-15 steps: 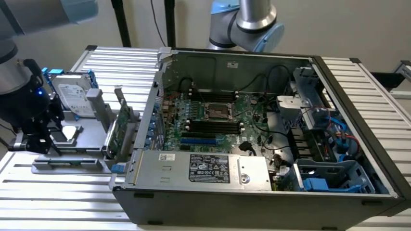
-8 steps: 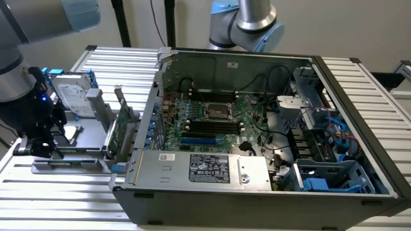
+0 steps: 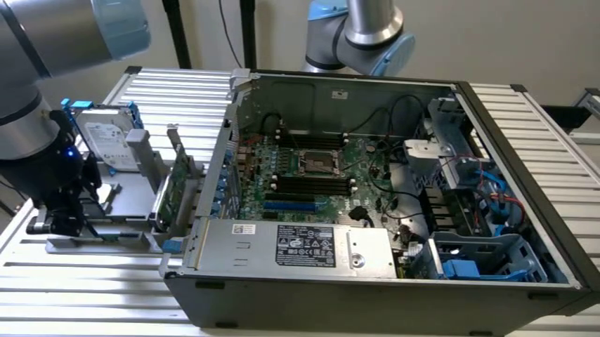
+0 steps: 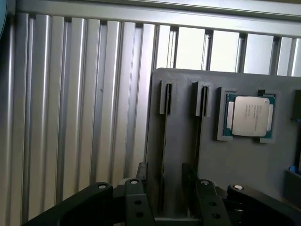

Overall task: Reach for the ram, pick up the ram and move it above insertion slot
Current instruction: 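Pick up the ram and move it above insertion slot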

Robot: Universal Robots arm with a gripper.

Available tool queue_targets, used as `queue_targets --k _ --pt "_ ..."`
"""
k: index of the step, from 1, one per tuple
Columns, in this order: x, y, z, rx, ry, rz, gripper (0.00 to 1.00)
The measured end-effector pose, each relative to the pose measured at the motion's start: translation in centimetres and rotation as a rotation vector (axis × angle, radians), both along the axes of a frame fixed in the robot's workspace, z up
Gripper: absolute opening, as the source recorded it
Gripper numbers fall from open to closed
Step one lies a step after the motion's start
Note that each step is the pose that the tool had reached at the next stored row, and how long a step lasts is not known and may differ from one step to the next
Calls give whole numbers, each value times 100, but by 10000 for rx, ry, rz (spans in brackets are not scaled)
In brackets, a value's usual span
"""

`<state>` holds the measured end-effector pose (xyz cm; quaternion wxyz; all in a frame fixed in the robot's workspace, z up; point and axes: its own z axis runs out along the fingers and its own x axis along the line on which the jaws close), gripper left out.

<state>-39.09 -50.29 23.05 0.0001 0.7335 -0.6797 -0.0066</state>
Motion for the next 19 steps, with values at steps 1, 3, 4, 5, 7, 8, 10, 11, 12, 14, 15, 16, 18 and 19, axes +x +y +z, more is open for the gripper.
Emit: queue_targets --k 1,3,4,5,7,8,10,11,12,14,15,16,18,19 --pt "0 0 -19 2 -1 0 42" --pt "0 0 -55 3 -2 0 42" --pt "0 0 -74 3 -2 0 42" --pt "0 0 -92 3 -2 0 42" --pt "1 0 -128 3 -1 0 42" --pt "0 0 -146 3 -1 0 42" --pt "0 0 -182 4 -1 0 42" --pt "0 0 -202 6 -2 0 42" --pt "0 0 -220 9 -1 -1 42" --pt "0 0 -247 14 -1 -1 42" --pt "0 0 -254 15 -1 -1 42" --pt "0 0 -258 14 0 -1 42" --pt "0 0 -263 14 0 0 42" --pt "0 0 -270 18 -3 0 42"
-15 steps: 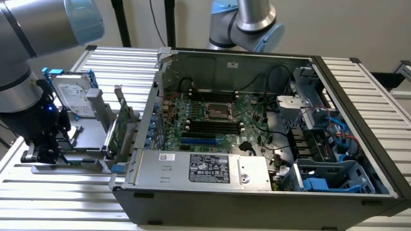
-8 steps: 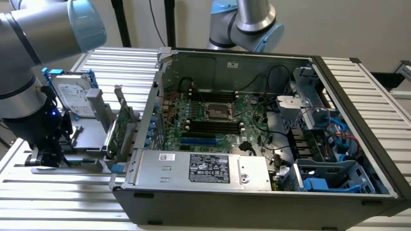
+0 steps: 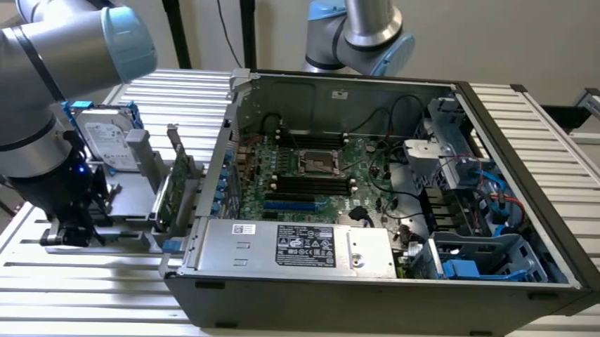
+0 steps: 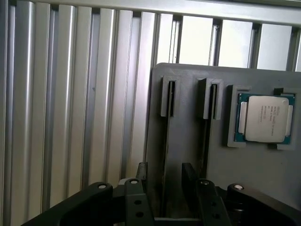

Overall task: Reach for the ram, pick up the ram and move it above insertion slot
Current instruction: 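Pick up the ram and move it above insertion slot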

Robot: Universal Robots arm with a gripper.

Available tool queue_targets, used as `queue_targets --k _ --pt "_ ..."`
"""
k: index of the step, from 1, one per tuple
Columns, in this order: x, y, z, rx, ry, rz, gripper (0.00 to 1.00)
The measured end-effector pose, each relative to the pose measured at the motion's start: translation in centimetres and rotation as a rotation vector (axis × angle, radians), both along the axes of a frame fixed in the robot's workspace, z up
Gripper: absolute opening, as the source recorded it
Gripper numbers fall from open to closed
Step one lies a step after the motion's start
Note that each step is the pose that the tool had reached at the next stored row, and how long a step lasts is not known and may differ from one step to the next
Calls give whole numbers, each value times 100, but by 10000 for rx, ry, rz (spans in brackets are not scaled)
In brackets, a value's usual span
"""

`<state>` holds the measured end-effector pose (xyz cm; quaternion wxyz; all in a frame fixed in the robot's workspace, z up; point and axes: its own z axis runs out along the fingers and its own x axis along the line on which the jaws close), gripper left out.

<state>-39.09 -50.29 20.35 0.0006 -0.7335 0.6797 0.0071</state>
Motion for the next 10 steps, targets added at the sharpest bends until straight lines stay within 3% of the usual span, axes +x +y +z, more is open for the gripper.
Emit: queue_targets --k 6,10 --pt "-1 0 -32 0 5 0 42" --pt "-1 0 -42 1 4 -1 27"
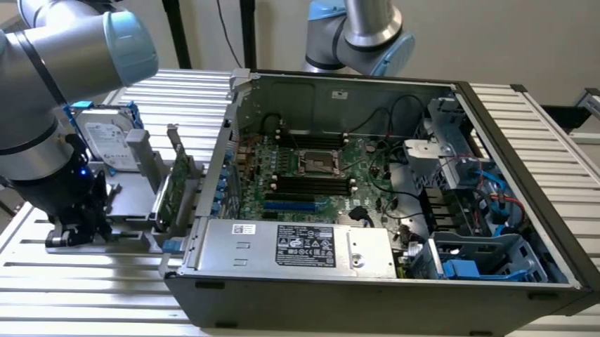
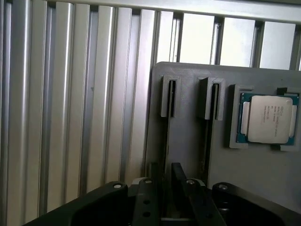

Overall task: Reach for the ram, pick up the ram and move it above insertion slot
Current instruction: 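Pick up the ram and move it above insertion slot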

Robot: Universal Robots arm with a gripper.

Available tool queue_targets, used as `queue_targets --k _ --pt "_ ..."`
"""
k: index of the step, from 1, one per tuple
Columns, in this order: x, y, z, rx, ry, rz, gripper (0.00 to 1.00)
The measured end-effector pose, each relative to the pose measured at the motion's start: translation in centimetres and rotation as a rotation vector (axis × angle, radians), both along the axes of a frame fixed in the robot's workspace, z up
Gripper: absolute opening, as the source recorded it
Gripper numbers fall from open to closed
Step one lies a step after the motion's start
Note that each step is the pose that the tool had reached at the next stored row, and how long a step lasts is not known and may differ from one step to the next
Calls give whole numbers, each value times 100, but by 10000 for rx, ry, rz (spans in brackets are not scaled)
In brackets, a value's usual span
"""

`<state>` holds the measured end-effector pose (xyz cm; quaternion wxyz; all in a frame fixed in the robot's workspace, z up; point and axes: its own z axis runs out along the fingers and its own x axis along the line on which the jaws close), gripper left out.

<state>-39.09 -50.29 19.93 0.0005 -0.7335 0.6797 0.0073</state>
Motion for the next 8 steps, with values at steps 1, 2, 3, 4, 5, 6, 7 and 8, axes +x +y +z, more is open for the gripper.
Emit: queue_targets --k 1,2,3,4,5,6,7,8 --pt "0 0 -1 0 0 0 22" --pt "0 0 -1 1 1 0 16" --pt "0 0 -1 1 1 0 16" --pt "1 0 -1 2 3 0 13" --pt "1 0 -1 4 4 0 13" --pt "1 0 -1 6 4 -6 13" --pt "1 0 -2 8 3 -18 13" --pt "1 0 -2 9 4 -40 13"
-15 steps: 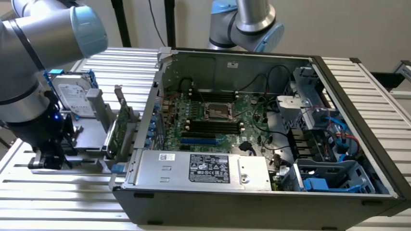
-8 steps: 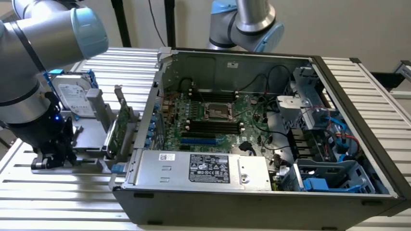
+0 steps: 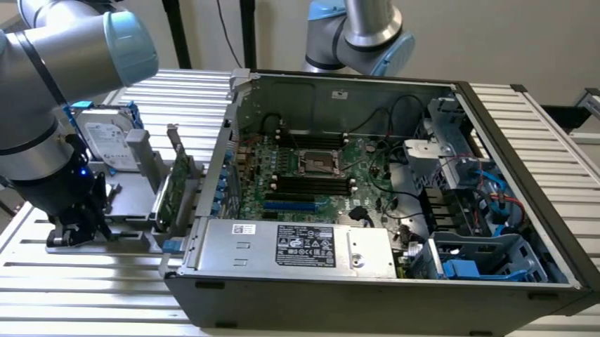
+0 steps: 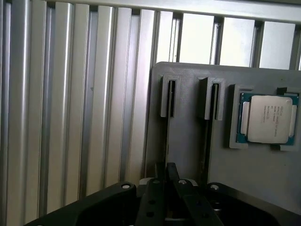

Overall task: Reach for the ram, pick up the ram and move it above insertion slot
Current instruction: 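Pick up the ram and move it above insertion slot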

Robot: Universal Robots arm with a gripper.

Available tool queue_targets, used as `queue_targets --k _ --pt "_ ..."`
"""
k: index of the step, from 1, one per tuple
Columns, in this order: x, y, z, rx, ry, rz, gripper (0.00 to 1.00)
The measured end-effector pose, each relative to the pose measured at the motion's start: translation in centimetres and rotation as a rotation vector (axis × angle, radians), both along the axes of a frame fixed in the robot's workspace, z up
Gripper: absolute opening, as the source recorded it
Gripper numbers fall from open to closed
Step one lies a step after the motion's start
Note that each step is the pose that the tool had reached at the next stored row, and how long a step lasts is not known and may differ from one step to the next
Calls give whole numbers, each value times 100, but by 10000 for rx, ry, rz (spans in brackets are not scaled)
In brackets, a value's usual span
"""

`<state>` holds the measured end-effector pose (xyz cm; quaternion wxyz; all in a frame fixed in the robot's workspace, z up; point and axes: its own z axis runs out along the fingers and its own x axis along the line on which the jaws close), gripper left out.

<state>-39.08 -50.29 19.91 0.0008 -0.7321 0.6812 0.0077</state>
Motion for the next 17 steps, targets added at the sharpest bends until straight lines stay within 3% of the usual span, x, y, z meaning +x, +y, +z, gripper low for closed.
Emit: queue_targets --k 17 --pt "6 0 0 2 17 -309 13"
